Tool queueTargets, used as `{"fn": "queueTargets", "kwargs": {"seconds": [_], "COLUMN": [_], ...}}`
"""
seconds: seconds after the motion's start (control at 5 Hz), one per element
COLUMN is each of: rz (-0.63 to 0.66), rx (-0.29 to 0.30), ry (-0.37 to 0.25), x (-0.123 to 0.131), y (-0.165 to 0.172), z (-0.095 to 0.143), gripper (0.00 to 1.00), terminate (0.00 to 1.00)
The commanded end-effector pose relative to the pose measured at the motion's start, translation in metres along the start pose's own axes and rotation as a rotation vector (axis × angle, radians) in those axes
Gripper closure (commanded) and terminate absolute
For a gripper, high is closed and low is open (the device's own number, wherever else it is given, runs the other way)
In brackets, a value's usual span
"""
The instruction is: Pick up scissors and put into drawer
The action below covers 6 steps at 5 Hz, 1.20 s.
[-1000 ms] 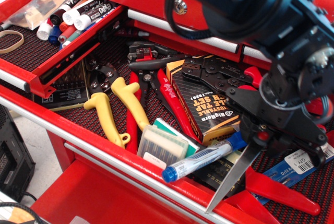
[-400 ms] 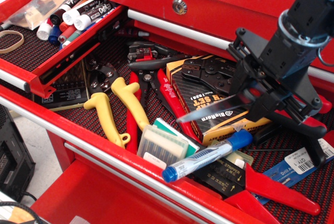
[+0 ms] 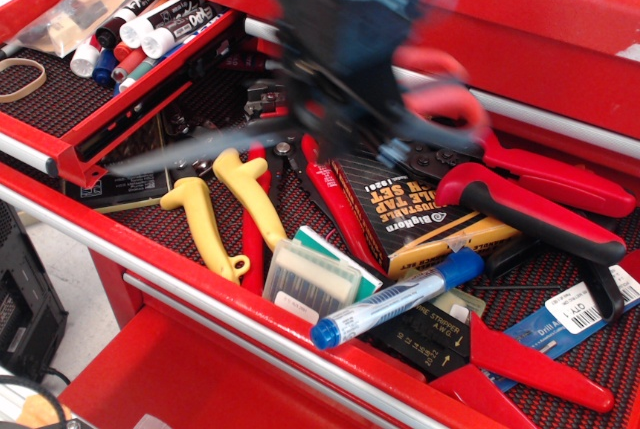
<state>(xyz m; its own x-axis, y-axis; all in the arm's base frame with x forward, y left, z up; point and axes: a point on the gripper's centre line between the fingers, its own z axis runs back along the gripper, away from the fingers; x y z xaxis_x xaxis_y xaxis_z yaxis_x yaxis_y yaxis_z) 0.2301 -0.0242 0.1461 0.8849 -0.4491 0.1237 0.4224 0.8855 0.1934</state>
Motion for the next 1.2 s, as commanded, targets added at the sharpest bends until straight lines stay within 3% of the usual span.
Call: {"fn": "queueTargets", "kwargs": {"seconds": [0.0, 0.4, 0.8, 1.0], "rz": [-0.003, -0.093, -0.187, -0.202], "rx": [0.046, 0.078, 0.099, 0.101], "ry": [-0.032, -0.067, -0.145, -0.166], "x": [-0.032, -0.066, -0.069, -0.072], "y": [0.080, 0.159, 0.206, 0.225], "z": [0.003, -0.018, -0.038, -0.041], "gripper": [1.00, 1.00, 1.00, 1.00], "terminate": [0.00, 0.00, 0.00, 1.00]}}
